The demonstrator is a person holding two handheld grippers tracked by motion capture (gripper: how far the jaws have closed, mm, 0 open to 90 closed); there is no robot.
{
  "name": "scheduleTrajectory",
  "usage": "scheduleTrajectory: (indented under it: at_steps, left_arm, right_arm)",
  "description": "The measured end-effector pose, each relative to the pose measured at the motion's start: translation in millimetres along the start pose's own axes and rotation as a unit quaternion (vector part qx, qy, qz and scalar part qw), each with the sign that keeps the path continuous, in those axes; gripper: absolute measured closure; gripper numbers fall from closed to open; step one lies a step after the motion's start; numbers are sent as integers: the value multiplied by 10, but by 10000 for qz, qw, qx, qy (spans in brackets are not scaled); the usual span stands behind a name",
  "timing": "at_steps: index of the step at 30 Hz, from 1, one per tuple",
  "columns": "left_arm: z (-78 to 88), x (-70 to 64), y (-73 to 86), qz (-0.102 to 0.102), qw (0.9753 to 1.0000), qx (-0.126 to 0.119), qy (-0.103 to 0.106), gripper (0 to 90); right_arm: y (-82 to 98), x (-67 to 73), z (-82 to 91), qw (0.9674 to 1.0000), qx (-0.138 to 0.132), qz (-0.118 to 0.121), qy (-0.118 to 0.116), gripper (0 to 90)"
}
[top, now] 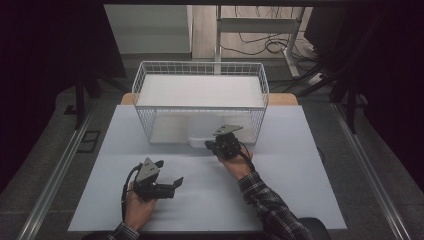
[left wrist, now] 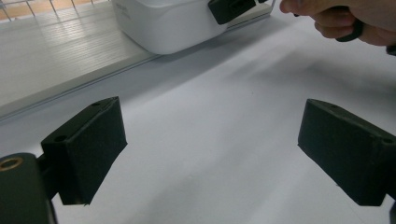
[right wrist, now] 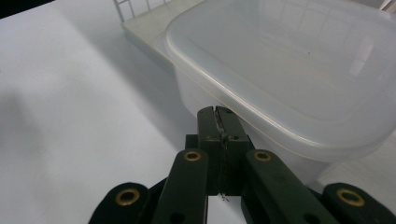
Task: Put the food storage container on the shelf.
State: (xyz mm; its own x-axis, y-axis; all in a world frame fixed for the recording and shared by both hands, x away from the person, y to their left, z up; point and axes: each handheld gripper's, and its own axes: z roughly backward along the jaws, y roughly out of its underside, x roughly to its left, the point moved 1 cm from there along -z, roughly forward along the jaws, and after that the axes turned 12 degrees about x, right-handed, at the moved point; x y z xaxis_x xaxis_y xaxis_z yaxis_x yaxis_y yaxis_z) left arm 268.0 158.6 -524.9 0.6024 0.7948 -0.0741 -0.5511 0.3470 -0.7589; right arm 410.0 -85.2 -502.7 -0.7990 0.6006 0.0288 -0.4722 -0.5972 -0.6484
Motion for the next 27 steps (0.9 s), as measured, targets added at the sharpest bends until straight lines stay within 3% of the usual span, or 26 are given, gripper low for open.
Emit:
scheduleTrajectory:
  at_steps: [8,27]
  left_arm:
    - [-8,0,-2,-60,9999,-94,76,78]
    - [-29,10,-3,-38,9999,14,151,80]
  right_arm:
    - [-91,-92,-61,9999,21,-50,95,891]
    - [-263,-192,-210,9996,68,-129,243,890]
